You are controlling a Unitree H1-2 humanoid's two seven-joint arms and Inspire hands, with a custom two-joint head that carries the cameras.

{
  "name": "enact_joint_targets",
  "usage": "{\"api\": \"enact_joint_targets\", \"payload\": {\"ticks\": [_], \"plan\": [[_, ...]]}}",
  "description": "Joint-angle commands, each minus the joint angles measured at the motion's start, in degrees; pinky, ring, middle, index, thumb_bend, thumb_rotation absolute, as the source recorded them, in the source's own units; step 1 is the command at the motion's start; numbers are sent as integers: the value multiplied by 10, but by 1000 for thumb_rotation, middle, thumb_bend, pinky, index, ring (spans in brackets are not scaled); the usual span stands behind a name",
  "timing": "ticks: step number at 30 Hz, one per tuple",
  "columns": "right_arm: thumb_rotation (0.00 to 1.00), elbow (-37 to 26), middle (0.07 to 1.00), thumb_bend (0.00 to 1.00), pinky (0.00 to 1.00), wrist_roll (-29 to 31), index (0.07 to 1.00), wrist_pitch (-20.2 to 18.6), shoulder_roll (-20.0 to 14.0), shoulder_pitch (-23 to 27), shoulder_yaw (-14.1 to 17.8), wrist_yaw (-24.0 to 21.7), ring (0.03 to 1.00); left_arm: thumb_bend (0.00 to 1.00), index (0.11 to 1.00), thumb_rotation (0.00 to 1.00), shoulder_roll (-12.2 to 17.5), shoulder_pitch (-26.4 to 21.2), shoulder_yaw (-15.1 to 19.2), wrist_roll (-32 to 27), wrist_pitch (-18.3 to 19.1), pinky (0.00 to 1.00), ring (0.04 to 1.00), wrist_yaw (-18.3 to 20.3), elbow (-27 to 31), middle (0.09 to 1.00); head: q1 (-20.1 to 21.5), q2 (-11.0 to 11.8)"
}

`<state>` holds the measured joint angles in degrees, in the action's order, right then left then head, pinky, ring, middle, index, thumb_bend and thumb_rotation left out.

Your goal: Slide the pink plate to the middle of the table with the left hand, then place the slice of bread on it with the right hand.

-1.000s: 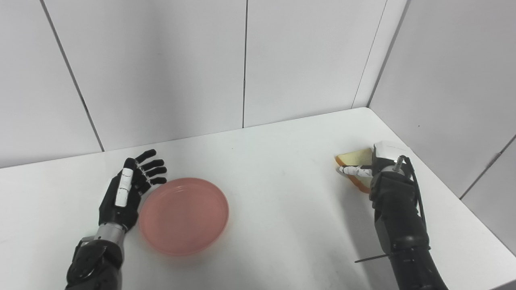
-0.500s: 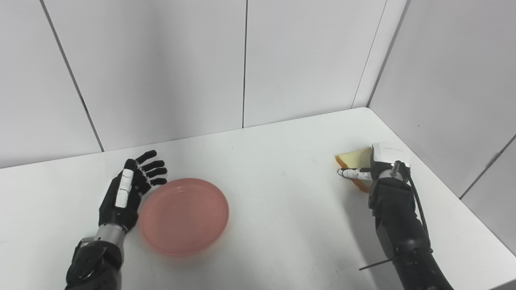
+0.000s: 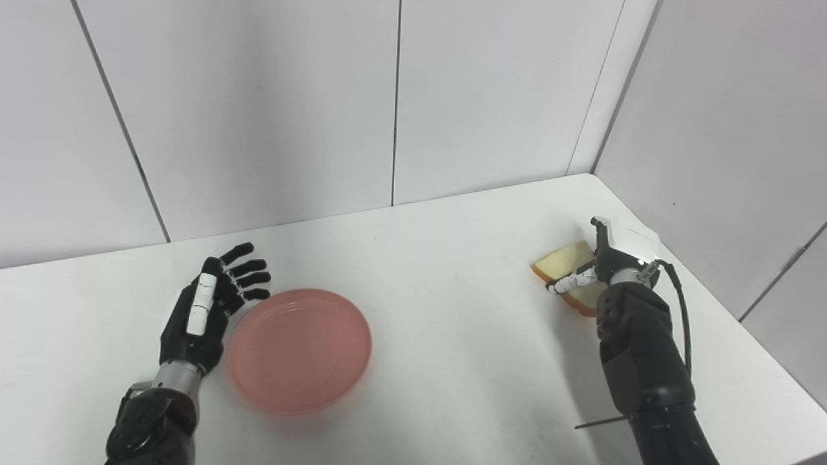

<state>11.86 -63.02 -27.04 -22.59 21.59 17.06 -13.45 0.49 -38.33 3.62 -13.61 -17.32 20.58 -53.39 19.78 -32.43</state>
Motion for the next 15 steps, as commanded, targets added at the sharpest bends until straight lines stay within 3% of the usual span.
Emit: {"api": "enact_joint_targets", "payload": {"ticks": [1, 3, 6, 8, 9, 10, 12, 13, 15], "plan": [[0, -7, 468, 571, 152, -4, 895, 1, -7, -12, -4, -16, 219, 867, 707, 778, 2, 52, -3, 8, 46, 537, 637, -6, -27, 656, -1, -2], [0, -10, 471, 573, 175, -12, 813, 1, -4, -12, -3, -24, 260, 859, 716, 780, 2, 54, -4, 8, 48, 539, 645, -6, -24, 664, -2, -3], [0, -14, 470, 574, 170, -15, 818, 1, -3, -12, -2, -31, 253, 851, 715, 783, 2, 54, -4, 9, 48, 540, 644, -5, -24, 662, -3, -4], [0, -16, 475, 572, 191, -14, 854, 1, -4, -12, -4, -33, 302, 851, 714, 784, 2, 55, -5, 8, 50, 540, 645, -5, -22, 659, -4, -4], [0, -15, 485, 569, 294, -14, 887, 1, -5, -12, -6, -32, 484, 859, 713, 781, 1, 56, -5, 8, 52, 544, 647, -6, -20, 661, -5, -4], [0, -17, 486, 569, 306, -8, 893, 1, -8, -12, -9, -33, 502, 860, 713, 781, 1, 56, -4, 8, 53, 544, 647, -6, -20, 661, -6, -4], [0, -21, 476, 571, 229, 3, 934, 1, -11, -12, -12, -33, 333, 859, 712, 780, 0, 56, -4, 7, 54, 546, 646, -5, -20, 663, -8, -4], [0, -27, 473, 571, 209, 1, 940, 1, -11, -10, -12, -40, 293, 859, 712, 780, -1, 56, -4, 7, 53, 546, 646, -6, -20, 663, -10, -5], [0, -39, 473, 572, 486, -3, 853, 1, -16, -5, -20, -52, 324, 858, 711, 778, -3, 57, -5, 8, 54, 550, 647, -7, -17, 662, -14, -6]]}}
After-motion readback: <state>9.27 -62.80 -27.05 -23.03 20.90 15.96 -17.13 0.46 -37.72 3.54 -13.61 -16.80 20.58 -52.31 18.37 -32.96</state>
